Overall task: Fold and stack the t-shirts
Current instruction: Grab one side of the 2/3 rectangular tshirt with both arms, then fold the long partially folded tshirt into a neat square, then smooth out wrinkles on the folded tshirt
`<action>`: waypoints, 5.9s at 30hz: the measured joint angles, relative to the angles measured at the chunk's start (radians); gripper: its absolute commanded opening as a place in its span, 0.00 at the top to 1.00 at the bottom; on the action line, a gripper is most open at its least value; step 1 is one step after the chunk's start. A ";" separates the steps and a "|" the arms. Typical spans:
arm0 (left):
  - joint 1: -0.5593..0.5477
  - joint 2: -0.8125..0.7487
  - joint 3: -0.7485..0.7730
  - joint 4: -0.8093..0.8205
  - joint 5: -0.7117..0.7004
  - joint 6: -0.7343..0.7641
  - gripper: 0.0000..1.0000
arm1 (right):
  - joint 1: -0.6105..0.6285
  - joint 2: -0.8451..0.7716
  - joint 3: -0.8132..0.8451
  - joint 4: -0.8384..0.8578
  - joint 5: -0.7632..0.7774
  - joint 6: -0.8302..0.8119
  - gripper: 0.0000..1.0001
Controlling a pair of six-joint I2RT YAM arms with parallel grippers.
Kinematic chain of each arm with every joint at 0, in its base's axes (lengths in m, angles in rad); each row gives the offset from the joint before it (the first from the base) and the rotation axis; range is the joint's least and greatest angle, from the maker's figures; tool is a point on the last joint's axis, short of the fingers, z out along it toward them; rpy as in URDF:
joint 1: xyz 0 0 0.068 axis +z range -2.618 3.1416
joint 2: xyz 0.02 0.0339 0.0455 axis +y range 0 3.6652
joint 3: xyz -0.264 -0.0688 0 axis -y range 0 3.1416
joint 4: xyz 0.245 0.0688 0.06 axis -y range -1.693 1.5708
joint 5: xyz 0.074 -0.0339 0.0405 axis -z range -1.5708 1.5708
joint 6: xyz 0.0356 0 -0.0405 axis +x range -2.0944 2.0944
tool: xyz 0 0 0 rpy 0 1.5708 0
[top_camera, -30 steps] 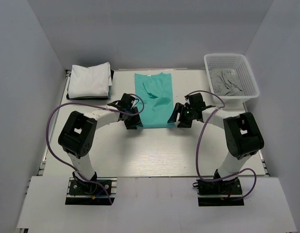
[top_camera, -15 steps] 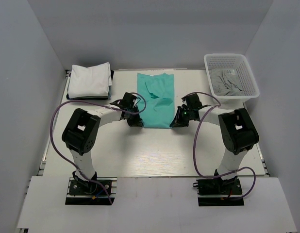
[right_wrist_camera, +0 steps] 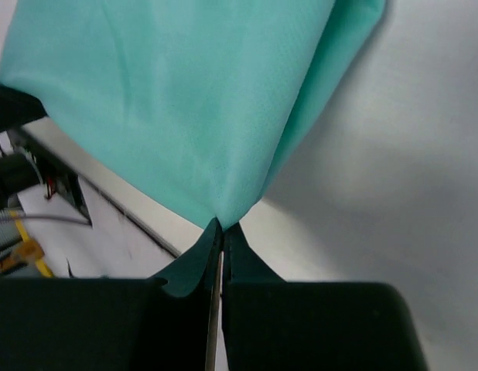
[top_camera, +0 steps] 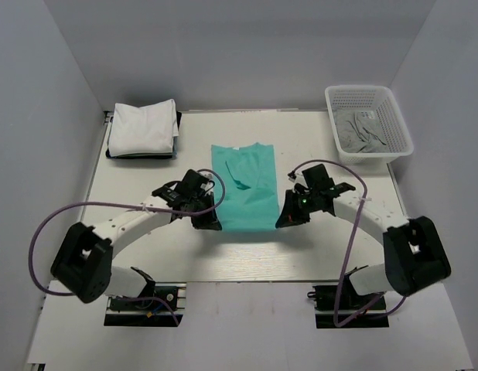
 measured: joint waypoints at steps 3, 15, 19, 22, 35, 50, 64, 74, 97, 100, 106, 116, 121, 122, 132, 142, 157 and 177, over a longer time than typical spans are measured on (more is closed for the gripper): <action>-0.034 -0.100 -0.024 -0.067 0.052 -0.010 1.00 | 0.014 -0.091 -0.038 -0.103 -0.047 -0.036 1.00; -0.084 -0.332 0.129 -0.238 0.103 -0.007 1.00 | 0.030 -0.288 0.117 -0.347 -0.105 -0.093 1.00; -0.079 -0.300 0.177 -0.241 0.057 0.001 1.00 | 0.019 -0.244 0.189 -0.357 -0.064 -0.101 1.00; -0.071 -0.248 0.227 -0.249 0.008 0.006 1.00 | 0.008 -0.187 0.241 -0.365 -0.038 -0.109 1.00; -0.027 -0.010 0.426 -0.246 -0.304 -0.031 1.00 | -0.069 0.047 0.427 -0.248 -0.047 -0.084 1.00; 0.098 0.187 0.531 -0.127 -0.352 -0.017 1.00 | -0.122 0.275 0.623 -0.149 -0.097 -0.046 1.00; 0.087 0.005 0.540 -0.204 -0.282 -0.002 1.00 | -0.121 0.123 0.573 -0.230 -0.154 -0.072 1.00; 0.066 -0.200 0.260 -0.295 -0.122 -0.085 1.00 | -0.061 -0.038 0.221 -0.257 -0.243 -0.074 1.00; 0.149 0.138 0.474 -0.169 -0.263 -0.097 1.00 | -0.121 0.311 0.636 -0.233 -0.199 -0.027 1.00; 0.179 0.210 0.504 -0.140 -0.266 -0.094 1.00 | -0.134 0.405 0.707 -0.230 -0.204 -0.018 1.00; 0.243 0.418 0.642 -0.057 -0.241 -0.068 1.00 | -0.164 0.610 0.948 -0.229 -0.211 -0.019 1.00; 0.312 0.783 0.911 0.005 -0.145 -0.017 1.00 | -0.209 0.951 1.197 -0.186 -0.237 -0.005 1.00; 0.315 0.832 0.959 0.023 -0.137 -0.003 0.66 | -0.222 1.031 1.292 -0.154 -0.232 0.011 0.65; 0.316 0.833 0.964 0.026 -0.134 0.009 0.14 | -0.223 1.037 1.306 -0.147 -0.226 0.021 0.50; 0.340 0.813 1.050 0.045 -0.131 0.077 0.00 | -0.244 0.884 1.149 -0.089 -0.105 -0.013 0.10; 0.301 0.783 1.001 0.081 -0.039 0.118 0.00 | -0.097 0.694 1.002 0.039 -0.156 -0.037 0.10; 0.322 1.062 1.249 0.146 0.019 0.108 0.00 | -0.174 1.043 1.123 0.409 -0.133 0.251 0.10; 0.311 0.764 1.136 0.068 -0.172 0.146 0.00 | -0.164 0.536 0.811 0.370 -0.095 0.095 0.10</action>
